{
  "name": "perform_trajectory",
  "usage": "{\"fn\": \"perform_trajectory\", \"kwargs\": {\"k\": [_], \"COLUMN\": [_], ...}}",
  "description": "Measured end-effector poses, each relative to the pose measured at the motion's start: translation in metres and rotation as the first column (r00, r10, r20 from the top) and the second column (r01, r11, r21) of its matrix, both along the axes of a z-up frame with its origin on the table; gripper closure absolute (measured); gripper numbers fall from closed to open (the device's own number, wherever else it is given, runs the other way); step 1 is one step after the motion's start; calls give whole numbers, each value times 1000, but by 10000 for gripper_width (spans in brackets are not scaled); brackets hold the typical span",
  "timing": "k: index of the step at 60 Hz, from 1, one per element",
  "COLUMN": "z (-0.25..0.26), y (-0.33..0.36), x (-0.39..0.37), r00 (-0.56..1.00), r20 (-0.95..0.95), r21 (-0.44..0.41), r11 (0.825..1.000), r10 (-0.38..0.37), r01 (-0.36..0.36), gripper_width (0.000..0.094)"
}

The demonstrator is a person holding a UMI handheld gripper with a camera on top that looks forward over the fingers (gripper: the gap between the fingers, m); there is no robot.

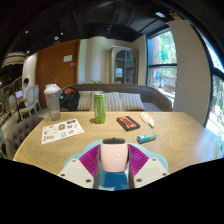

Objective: Arrange mouse

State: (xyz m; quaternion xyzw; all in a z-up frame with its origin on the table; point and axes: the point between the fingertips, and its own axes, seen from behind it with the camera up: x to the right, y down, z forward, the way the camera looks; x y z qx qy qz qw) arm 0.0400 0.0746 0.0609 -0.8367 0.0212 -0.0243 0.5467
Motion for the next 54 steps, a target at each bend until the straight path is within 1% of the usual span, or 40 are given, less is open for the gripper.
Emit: {"fn": "perform_trajectory", "kwargs": {"k": [5,11,17,19,23,29,30,32,33,35,37,42,54], "z": [-26,-46,-61,-67,-69,-69,-68,-63,-60,-52,-44,-23,13], "y": [-2,-2,-8,-12,-15,-17,-19,-22,-23,-26,-31,-55,-142], "x": [13,22,12,7,9,8,8,6,5,4,1,-3,-5], "r00": [999,1000,999,998,998,997,996,995,994,993,991,989,991], "r20": [-41,-13,-28,-39,-33,-69,-80,-99,-108,-118,-126,-135,-113], "r21": [-58,-90,-140,-164,-184,-199,-199,-192,-184,-165,-143,-103,-30], "r11": [998,996,990,985,981,979,979,980,982,985,988,993,996], "r10": [-5,0,31,49,55,33,28,25,28,33,41,52,76], "r01": [2,-1,-35,-55,-60,-46,-43,-44,-48,-52,-59,-66,-80], "gripper_width": [545,544,542,512,465,391,360,248,130,70,99,97,93]}}
